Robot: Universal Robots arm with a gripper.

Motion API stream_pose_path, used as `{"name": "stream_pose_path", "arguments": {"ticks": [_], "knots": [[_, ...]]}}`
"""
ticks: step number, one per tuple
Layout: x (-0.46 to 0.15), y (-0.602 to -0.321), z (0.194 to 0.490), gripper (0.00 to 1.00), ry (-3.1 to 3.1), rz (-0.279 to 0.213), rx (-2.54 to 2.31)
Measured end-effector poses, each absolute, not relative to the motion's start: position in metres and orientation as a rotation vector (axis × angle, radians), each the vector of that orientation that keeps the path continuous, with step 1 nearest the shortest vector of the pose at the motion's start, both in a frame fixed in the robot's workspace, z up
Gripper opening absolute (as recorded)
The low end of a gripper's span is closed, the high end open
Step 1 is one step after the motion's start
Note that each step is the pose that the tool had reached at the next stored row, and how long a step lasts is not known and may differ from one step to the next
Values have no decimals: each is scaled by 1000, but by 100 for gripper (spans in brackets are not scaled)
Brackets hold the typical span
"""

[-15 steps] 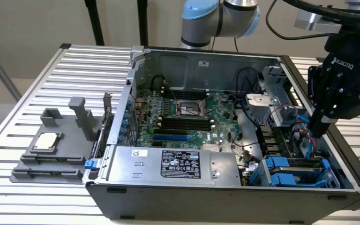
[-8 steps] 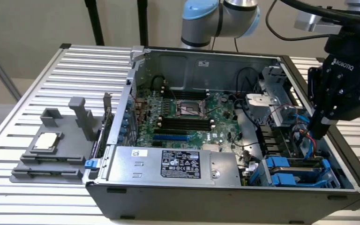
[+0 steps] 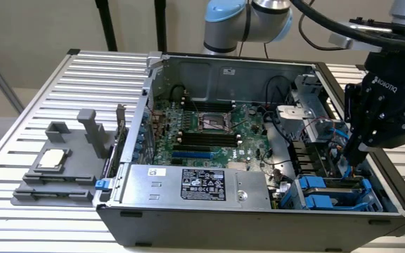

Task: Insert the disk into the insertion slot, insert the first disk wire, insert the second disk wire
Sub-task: 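Insert the second disk wire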

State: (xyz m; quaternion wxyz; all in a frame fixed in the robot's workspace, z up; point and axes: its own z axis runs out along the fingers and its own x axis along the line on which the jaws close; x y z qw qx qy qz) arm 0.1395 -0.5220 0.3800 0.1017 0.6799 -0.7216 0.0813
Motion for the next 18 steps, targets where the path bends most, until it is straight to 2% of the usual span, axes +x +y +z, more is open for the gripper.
{"name": "stream_pose_path", "arguments": {"ticks": [8, 10, 18], "knots": [[130, -537, 375, 17, -2197, 192, 2065], [124, -555, 369, 17, -2232, 172, 2093], [118, -568, 364, 17, -2280, 135, 2133]]}}
